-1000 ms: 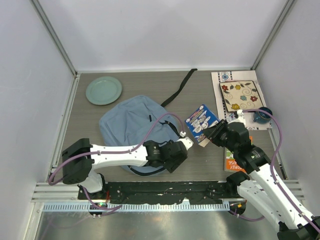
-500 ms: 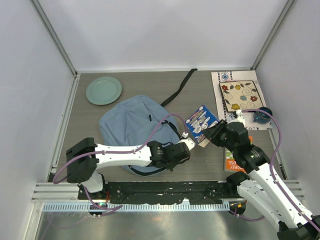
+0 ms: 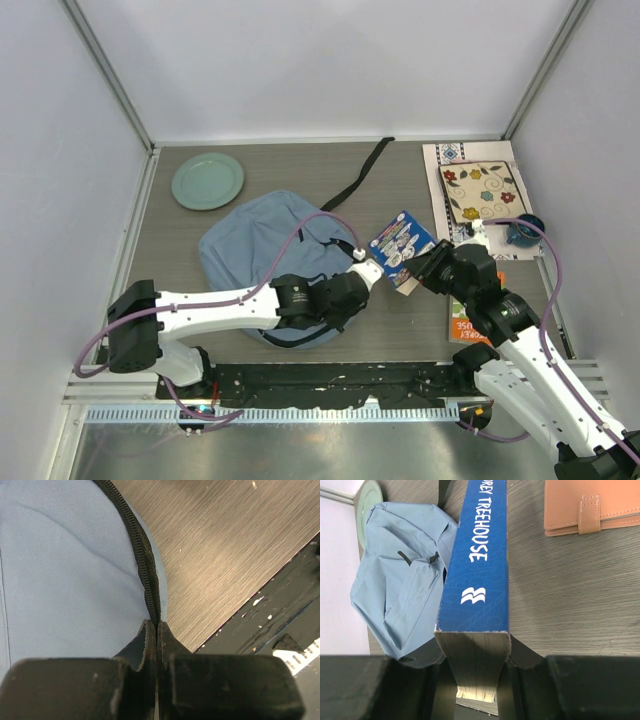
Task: Pack the student bag
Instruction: Place the book in the student bag.
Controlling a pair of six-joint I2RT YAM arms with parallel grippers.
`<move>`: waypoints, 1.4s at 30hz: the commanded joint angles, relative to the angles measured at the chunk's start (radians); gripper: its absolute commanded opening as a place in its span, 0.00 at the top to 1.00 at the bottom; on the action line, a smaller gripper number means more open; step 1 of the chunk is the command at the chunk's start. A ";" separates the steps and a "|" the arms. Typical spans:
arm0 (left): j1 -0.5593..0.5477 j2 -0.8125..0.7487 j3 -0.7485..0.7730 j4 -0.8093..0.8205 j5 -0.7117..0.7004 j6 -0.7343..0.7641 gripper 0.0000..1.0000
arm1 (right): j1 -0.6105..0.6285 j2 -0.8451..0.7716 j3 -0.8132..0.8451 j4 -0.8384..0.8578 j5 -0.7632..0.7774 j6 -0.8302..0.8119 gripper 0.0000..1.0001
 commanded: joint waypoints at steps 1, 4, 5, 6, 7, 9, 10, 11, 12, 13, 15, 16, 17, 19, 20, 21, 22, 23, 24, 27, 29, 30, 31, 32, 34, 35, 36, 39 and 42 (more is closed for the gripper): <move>0.057 -0.051 -0.019 0.145 0.092 -0.068 1.00 | -0.006 -0.015 0.008 0.095 -0.013 0.001 0.98; 0.120 -0.048 -0.022 0.197 0.146 -0.109 1.00 | -0.006 -0.013 0.010 0.092 -0.014 -0.005 0.98; 0.148 -0.048 -0.020 0.211 0.160 -0.134 1.00 | -0.006 -0.013 0.010 0.092 -0.016 -0.008 0.98; 0.162 -0.046 -0.022 0.217 0.174 -0.148 1.00 | -0.006 -0.016 0.008 0.092 -0.014 -0.006 0.98; 0.174 -0.048 -0.025 0.240 0.209 -0.157 1.00 | -0.006 -0.018 0.007 0.093 -0.016 -0.006 0.98; 0.194 -0.060 -0.045 0.265 0.220 -0.177 1.00 | -0.006 -0.021 0.007 0.089 -0.013 -0.006 0.98; 0.195 -0.061 -0.048 0.266 0.214 -0.180 1.00 | -0.006 -0.021 0.008 0.089 -0.011 -0.008 0.98; 0.197 -0.066 -0.050 0.260 0.185 -0.183 1.00 | -0.006 -0.022 0.011 0.080 -0.008 -0.008 0.98; 0.198 -0.078 -0.048 0.244 0.156 -0.197 1.00 | -0.007 -0.033 0.014 0.078 -0.010 -0.017 0.98; 0.197 -0.087 -0.046 0.228 0.129 -0.204 1.00 | -0.006 -0.041 0.025 0.078 -0.010 -0.023 0.98; 0.202 -0.113 -0.031 0.175 0.050 -0.217 1.00 | -0.006 -0.076 0.042 0.054 0.019 -0.032 0.98; 0.202 -0.148 -0.025 0.147 0.023 -0.218 1.00 | -0.007 -0.088 0.062 0.038 0.030 -0.041 0.98; 0.202 -0.165 -0.017 0.132 -0.006 -0.220 1.00 | -0.006 -0.097 0.071 0.020 0.038 -0.049 0.99; 0.202 -0.221 0.004 0.109 -0.076 -0.215 1.00 | -0.006 -0.116 0.102 0.014 -0.014 -0.066 0.99; 0.202 -0.241 0.013 0.104 -0.092 -0.212 1.00 | -0.007 -0.114 0.111 0.008 -0.039 -0.065 0.99; 0.202 -0.256 0.027 0.101 -0.125 -0.208 1.00 | -0.009 -0.113 0.119 0.003 -0.079 -0.061 0.99; 0.202 -0.268 0.032 0.102 -0.135 -0.200 1.00 | -0.006 -0.110 0.132 -0.002 -0.144 -0.057 0.99; 0.202 -0.290 0.048 0.101 -0.145 -0.192 1.00 | -0.007 -0.105 0.139 -0.011 -0.175 -0.048 0.99; 0.202 -0.297 0.056 0.102 -0.152 -0.183 1.00 | -0.008 -0.105 0.145 -0.012 -0.209 -0.040 0.99; 0.202 -0.304 0.092 0.102 -0.152 -0.154 1.00 | -0.006 -0.104 0.154 -0.003 -0.333 0.010 0.99; 0.202 -0.304 0.116 0.115 -0.151 -0.131 1.00 | -0.008 -0.104 0.140 0.024 -0.425 0.072 0.99; 0.200 -0.304 0.122 0.125 -0.152 -0.125 1.00 | -0.006 -0.099 0.136 0.027 -0.447 0.090 0.99; 0.200 -0.304 0.125 0.147 -0.157 -0.116 1.00 | -0.007 -0.094 0.123 0.030 -0.490 0.107 0.99; 0.202 -0.298 0.139 0.153 -0.157 -0.100 1.00 | -0.008 -0.082 0.116 0.052 -0.510 0.126 0.99; 0.200 -0.291 0.154 0.156 -0.156 -0.088 1.00 | -0.006 -0.068 0.093 0.082 -0.551 0.170 0.99; 0.200 -0.287 0.171 0.154 -0.153 -0.083 1.00 | -0.007 -0.056 0.088 0.104 -0.567 0.178 0.99; 0.200 -0.282 0.177 0.156 -0.148 -0.074 1.00 | -0.008 -0.052 0.074 0.116 -0.570 0.187 0.99; 0.199 -0.282 0.185 0.157 -0.149 -0.068 1.00 | -0.006 0.001 0.027 0.207 -0.613 0.240 0.99; 0.195 -0.293 0.181 0.170 -0.160 -0.070 1.00 | -0.006 0.053 -0.001 0.282 -0.637 0.259 0.99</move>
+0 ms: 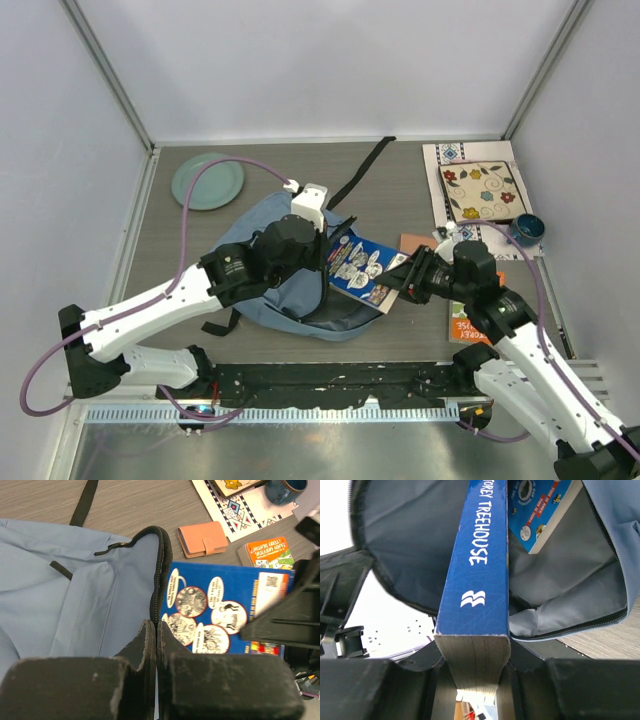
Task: Pack the student bag
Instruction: Place the book in the student bag.
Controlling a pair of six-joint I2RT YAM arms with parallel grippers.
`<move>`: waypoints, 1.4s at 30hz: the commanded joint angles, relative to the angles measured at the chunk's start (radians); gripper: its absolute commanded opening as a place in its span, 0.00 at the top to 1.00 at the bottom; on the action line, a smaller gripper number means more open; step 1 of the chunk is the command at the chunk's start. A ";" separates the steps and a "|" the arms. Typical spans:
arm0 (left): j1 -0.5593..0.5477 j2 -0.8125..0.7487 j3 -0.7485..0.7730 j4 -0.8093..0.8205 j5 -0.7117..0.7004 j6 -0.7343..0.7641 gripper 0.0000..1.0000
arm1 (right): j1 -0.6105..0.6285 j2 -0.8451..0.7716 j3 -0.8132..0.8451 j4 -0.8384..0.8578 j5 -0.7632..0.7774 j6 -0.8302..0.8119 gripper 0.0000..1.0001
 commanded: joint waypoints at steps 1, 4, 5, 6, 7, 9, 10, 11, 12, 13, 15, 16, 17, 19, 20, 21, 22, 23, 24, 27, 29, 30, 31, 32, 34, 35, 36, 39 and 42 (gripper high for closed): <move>-0.009 -0.027 0.052 0.113 -0.031 0.022 1.00 | 0.001 0.051 -0.023 0.255 -0.096 0.069 0.99; -0.014 -0.043 0.039 0.135 -0.046 0.028 1.00 | 0.001 0.106 -0.049 0.333 -0.096 0.087 0.99; -0.014 -0.046 0.036 0.143 -0.048 0.031 1.00 | 0.001 0.126 -0.056 0.363 -0.108 0.096 0.99; -0.016 -0.047 0.034 0.154 -0.042 0.034 1.00 | 0.002 0.144 -0.078 0.405 -0.116 0.110 0.99; -0.016 -0.050 0.032 0.160 -0.035 0.042 1.00 | 0.004 0.171 -0.094 0.511 -0.116 0.144 0.99; -0.017 -0.049 0.035 0.168 -0.028 0.046 1.00 | 0.005 0.207 -0.123 0.602 -0.112 0.178 0.99; -0.019 -0.047 0.037 0.169 -0.028 0.057 1.00 | 0.010 0.248 -0.119 0.631 -0.106 0.179 0.99; -0.022 -0.046 0.037 0.174 -0.028 0.061 1.00 | 0.022 0.273 -0.109 0.631 -0.099 0.166 0.99; -0.022 -0.047 0.037 0.180 -0.025 0.065 1.00 | 0.030 0.291 -0.100 0.640 -0.089 0.162 0.99; -0.025 -0.047 0.039 0.185 -0.016 0.069 1.00 | 0.043 0.322 -0.100 0.671 -0.052 0.165 0.99; -0.025 -0.046 0.039 0.203 -0.008 0.081 1.00 | 0.074 0.362 -0.097 0.709 -0.023 0.172 0.99; -0.026 -0.046 0.040 0.209 0.004 0.085 1.00 | 0.088 0.391 -0.089 0.734 -0.011 0.172 0.99; -0.028 -0.043 0.043 0.212 0.009 0.098 1.00 | 0.102 0.443 -0.088 0.769 -0.006 0.176 0.99; -0.031 -0.040 0.052 0.223 0.021 0.111 1.00 | 0.154 0.498 -0.099 0.887 0.020 0.208 0.99; -0.034 -0.038 0.054 0.240 0.032 0.118 1.00 | 0.174 0.521 -0.103 0.932 0.057 0.214 0.99; -0.040 -0.038 0.055 0.247 0.040 0.133 1.00 | 0.204 0.572 -0.123 0.988 0.083 0.233 0.99; -0.042 -0.038 0.058 0.251 0.050 0.141 1.00 | 0.218 0.596 -0.129 1.084 0.104 0.239 0.99; -0.042 -0.037 0.062 0.252 0.061 0.147 1.00 | 0.230 0.624 -0.135 1.142 0.144 0.241 0.99; -0.043 -0.035 0.066 0.251 0.066 0.157 1.00 | 0.240 0.674 -0.134 1.185 0.160 0.241 0.99; -0.043 -0.037 0.072 0.240 0.090 0.172 1.00 | 0.252 0.792 -0.111 1.414 0.178 0.242 0.99; -0.043 -0.041 0.072 0.235 0.098 0.180 1.00 | 0.258 0.849 -0.091 1.516 0.180 0.244 0.99; -0.043 -0.041 0.071 0.234 0.098 0.187 1.00 | 0.260 0.914 -0.094 1.691 0.198 0.247 0.99; -0.043 -0.044 0.069 0.231 0.092 0.193 1.00 | 0.261 0.945 -0.091 1.766 0.200 0.271 0.99; -0.043 -0.043 0.072 0.215 0.084 0.198 1.00 | 0.261 0.981 -0.083 1.833 0.195 0.283 0.99; -0.043 -0.053 0.080 0.200 0.051 0.212 1.00 | 0.261 1.073 -0.051 2.013 0.183 0.309 0.99; -0.043 -0.058 0.080 0.195 0.037 0.219 1.00 | 0.261 1.101 -0.021 2.059 0.169 0.334 0.99; -0.043 -0.064 0.078 0.198 0.023 0.229 1.00 | 0.261 1.124 -0.005 2.122 0.139 0.343 0.99; -0.042 -0.084 0.080 0.209 -0.006 0.252 1.00 | 0.264 1.155 0.026 2.106 0.134 0.323 0.99; -0.042 -0.083 0.086 0.200 -0.026 0.264 1.00 | 0.266 1.141 0.029 1.877 0.151 0.282 0.99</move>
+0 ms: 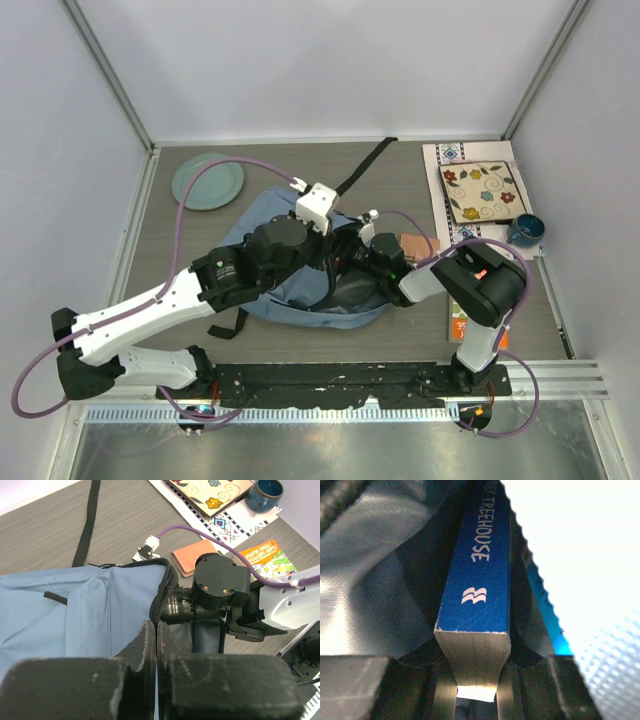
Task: Pack the student bag
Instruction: Place the book in the student bag.
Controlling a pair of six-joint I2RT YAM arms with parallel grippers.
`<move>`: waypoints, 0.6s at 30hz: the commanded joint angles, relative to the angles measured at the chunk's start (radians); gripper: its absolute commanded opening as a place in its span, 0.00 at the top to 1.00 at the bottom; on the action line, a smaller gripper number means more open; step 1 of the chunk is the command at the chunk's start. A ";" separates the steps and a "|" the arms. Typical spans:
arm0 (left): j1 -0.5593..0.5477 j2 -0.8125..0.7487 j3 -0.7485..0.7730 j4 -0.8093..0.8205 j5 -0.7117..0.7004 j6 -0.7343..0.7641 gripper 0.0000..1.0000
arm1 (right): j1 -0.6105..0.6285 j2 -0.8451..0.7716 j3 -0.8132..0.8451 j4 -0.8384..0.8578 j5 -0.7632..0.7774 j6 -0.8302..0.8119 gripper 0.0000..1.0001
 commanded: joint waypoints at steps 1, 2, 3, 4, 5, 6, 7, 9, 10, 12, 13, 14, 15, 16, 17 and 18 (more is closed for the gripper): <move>-0.005 -0.053 0.077 0.095 -0.048 0.039 1.00 | 0.012 -0.057 0.073 0.238 0.020 -0.069 0.99; -0.006 -0.050 0.074 0.100 -0.050 0.037 1.00 | 0.024 -0.060 0.090 0.031 0.045 -0.131 0.99; -0.006 -0.049 0.073 0.103 -0.050 0.036 1.00 | 0.032 -0.060 0.112 -0.117 0.066 -0.159 0.96; -0.006 -0.047 0.071 0.104 -0.051 0.033 1.00 | 0.035 -0.051 0.154 -0.226 0.077 -0.186 0.93; -0.006 -0.043 0.070 0.101 -0.054 0.025 1.00 | 0.041 -0.021 0.159 -0.288 0.071 -0.220 0.87; -0.006 -0.041 0.070 0.089 -0.061 0.021 1.00 | 0.039 -0.004 0.162 -0.322 0.067 -0.213 0.83; -0.006 -0.041 0.070 0.081 -0.074 0.016 1.00 | 0.039 0.007 0.161 -0.350 0.056 -0.211 0.77; -0.006 -0.046 0.056 0.075 -0.090 -0.002 1.00 | 0.041 0.012 0.155 -0.432 0.054 -0.237 0.61; -0.006 -0.053 0.041 0.074 -0.100 -0.009 1.00 | 0.041 0.000 0.127 -0.446 0.060 -0.254 0.54; -0.006 -0.072 0.019 0.078 -0.113 -0.025 1.00 | 0.041 -0.080 0.100 -0.527 0.117 -0.307 0.33; -0.006 -0.078 0.004 0.075 -0.120 -0.032 1.00 | 0.041 -0.120 0.087 -0.575 0.142 -0.338 0.19; -0.006 -0.084 -0.005 0.077 -0.131 -0.038 1.00 | 0.041 -0.155 0.083 -0.677 0.198 -0.363 0.17; -0.006 -0.095 -0.013 0.078 -0.133 -0.044 1.00 | 0.039 -0.231 0.078 -0.718 0.218 -0.398 0.16; -0.006 -0.099 -0.027 0.078 -0.139 -0.047 1.00 | 0.041 -0.270 0.064 -0.748 0.244 -0.418 0.16; -0.006 -0.104 -0.033 0.075 -0.142 -0.050 1.00 | 0.039 -0.307 0.060 -0.809 0.286 -0.438 0.16; -0.006 -0.107 -0.038 0.069 -0.147 -0.055 1.00 | 0.041 -0.386 0.053 -0.840 0.312 -0.449 0.15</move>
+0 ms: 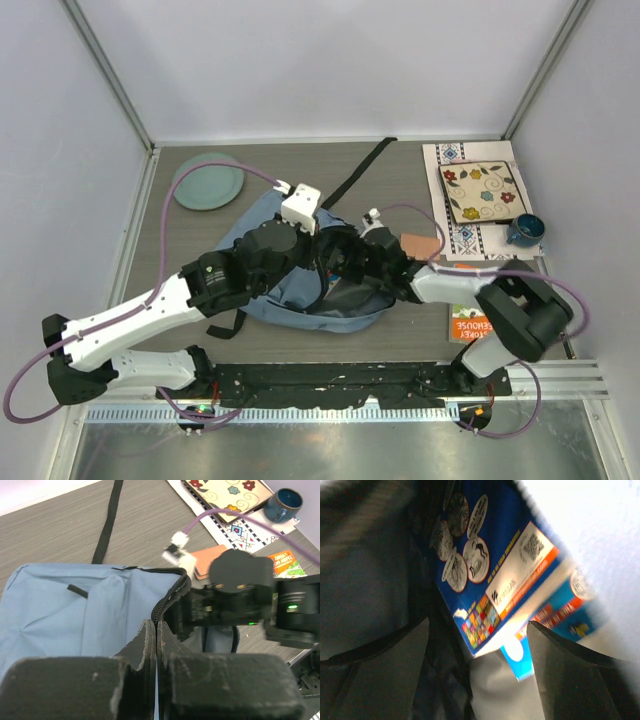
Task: Pack the student bag
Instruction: Place the book in the student bag.
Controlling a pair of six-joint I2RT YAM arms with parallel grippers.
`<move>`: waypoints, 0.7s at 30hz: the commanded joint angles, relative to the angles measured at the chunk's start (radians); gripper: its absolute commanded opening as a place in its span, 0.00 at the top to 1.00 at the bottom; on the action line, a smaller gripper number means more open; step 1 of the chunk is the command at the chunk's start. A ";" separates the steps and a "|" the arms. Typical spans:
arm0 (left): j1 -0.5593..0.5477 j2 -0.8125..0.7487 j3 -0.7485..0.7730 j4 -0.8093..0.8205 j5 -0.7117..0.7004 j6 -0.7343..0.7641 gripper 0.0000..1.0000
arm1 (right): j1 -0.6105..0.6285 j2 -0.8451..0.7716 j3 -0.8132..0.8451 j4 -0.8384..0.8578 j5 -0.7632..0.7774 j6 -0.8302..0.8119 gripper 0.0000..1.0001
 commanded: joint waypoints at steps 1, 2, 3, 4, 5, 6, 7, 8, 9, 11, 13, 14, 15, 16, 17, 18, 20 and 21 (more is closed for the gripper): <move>-0.003 -0.052 -0.019 0.077 -0.051 -0.035 1.00 | 0.003 -0.231 -0.039 -0.265 0.186 -0.166 0.15; -0.003 -0.052 -0.022 0.074 -0.053 -0.038 1.00 | 0.002 -0.270 -0.042 -0.309 0.189 -0.176 0.15; -0.003 -0.048 -0.025 0.067 -0.051 -0.045 1.00 | 0.002 -0.329 -0.040 -0.349 0.261 -0.186 0.15; -0.003 -0.046 -0.030 0.064 -0.051 -0.050 1.00 | 0.002 -0.363 -0.036 -0.425 0.280 -0.203 0.14; -0.003 -0.045 -0.033 0.062 -0.047 -0.056 1.00 | 0.002 -0.393 -0.036 -0.464 0.297 -0.208 0.14; -0.003 -0.040 -0.036 0.059 -0.047 -0.058 1.00 | 0.000 -0.426 -0.034 -0.500 0.339 -0.213 0.14; -0.003 -0.037 -0.040 0.057 -0.042 -0.065 1.00 | 0.000 -0.509 -0.040 -0.564 0.369 -0.216 0.14; -0.003 -0.034 -0.045 0.059 -0.040 -0.069 1.00 | 0.000 -0.552 -0.047 -0.619 0.392 -0.223 0.14; -0.003 -0.034 -0.050 0.064 -0.031 -0.073 1.00 | 0.000 -0.609 -0.054 -0.647 0.413 -0.223 0.13; -0.004 -0.023 -0.065 0.070 -0.022 -0.082 1.00 | -0.007 -0.750 -0.057 -0.769 0.532 -0.213 0.13; -0.005 -0.011 -0.067 0.073 0.028 -0.088 0.98 | -0.030 -0.814 -0.024 -0.988 0.727 -0.173 0.09; -0.005 0.009 -0.064 0.074 0.053 -0.096 0.89 | -0.050 -0.860 -0.010 -1.047 0.775 -0.168 0.07; -0.005 0.023 -0.057 0.074 0.076 -0.102 0.76 | -0.116 -0.874 0.001 -1.099 0.804 -0.173 0.05; -0.005 0.036 -0.044 0.079 0.129 -0.108 0.63 | -0.160 -0.887 0.013 -1.162 0.808 -0.185 0.03; -0.007 0.065 -0.035 0.083 0.150 -0.122 0.61 | -0.209 -0.899 0.016 -1.175 0.783 -0.205 0.03; -0.011 0.078 -0.019 0.105 0.165 -0.127 0.47 | -0.327 -0.898 0.018 -1.176 0.754 -0.266 0.03; -0.020 0.105 0.001 0.155 0.200 -0.139 0.30 | -0.452 -0.876 0.016 -1.181 0.650 -0.314 0.03; -0.026 0.130 0.019 0.177 0.213 -0.142 0.22 | -0.571 -0.834 0.016 -1.179 0.601 -0.350 0.03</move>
